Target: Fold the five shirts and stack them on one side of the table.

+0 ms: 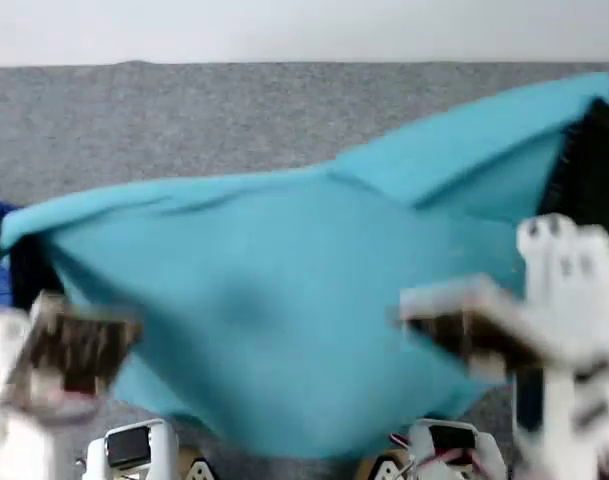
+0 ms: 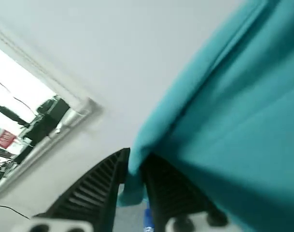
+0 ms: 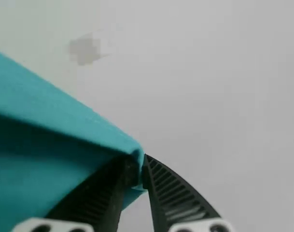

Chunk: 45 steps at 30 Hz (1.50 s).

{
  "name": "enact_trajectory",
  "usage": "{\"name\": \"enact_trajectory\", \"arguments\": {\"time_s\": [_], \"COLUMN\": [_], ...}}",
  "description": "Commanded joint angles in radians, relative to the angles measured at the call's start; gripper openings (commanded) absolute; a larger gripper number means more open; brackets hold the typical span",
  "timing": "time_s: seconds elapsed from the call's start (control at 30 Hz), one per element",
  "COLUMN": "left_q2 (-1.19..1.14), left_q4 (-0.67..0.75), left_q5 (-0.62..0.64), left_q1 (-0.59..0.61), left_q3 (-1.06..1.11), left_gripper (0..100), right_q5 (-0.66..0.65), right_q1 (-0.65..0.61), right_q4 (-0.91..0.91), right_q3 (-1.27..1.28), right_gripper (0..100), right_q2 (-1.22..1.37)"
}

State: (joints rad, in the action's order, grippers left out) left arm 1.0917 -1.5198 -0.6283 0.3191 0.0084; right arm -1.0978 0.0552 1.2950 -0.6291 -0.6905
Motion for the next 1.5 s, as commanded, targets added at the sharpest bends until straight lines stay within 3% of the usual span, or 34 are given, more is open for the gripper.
{"name": "enact_trajectory", "arguments": {"time_s": [0.0,0.17,0.37,0.5,0.67,0.87,1.0,1.27,1.47], "left_q2": [0.002,0.000,-0.020,-0.164,-0.451,-0.813,-1.013,-1.231,-1.255], "left_q4": [0.184,0.509,0.815,0.898,0.953,0.948,0.930,0.608,0.377], "left_q5": [-0.008,-0.008,-0.009,-0.009,-0.006,-0.008,-0.008,-0.011,-0.058], "left_q1": [0.009,-0.002,-0.120,-0.170,-0.166,-0.164,-0.164,-0.153,-0.086], "left_q3": [0.246,0.568,0.843,0.840,0.670,0.338,0.117,-0.255,-0.317], "left_gripper": [0,0,0,0,0,0,0,0,0], "right_q5": [-0.012,-0.011,-0.011,-0.011,-0.011,-0.015,-0.015,-0.015,-0.015], "right_q1": [-0.027,-0.110,-0.168,-0.214,-0.237,-0.229,-0.209,-0.160,-0.145], "right_q4": [-0.008,-0.094,-0.467,-0.662,-0.849,-1.084,-1.116,-1.107,-0.970], "right_q3": [0.190,0.465,0.787,0.933,0.991,0.957,0.821,0.532,0.499], "right_gripper": [1.1,1.1,1.1,1.1,1.1,1.1,1.1,1.1,1.1], "right_q2": [0.047,0.081,0.111,0.140,0.228,0.394,0.530,0.763,0.774]}}
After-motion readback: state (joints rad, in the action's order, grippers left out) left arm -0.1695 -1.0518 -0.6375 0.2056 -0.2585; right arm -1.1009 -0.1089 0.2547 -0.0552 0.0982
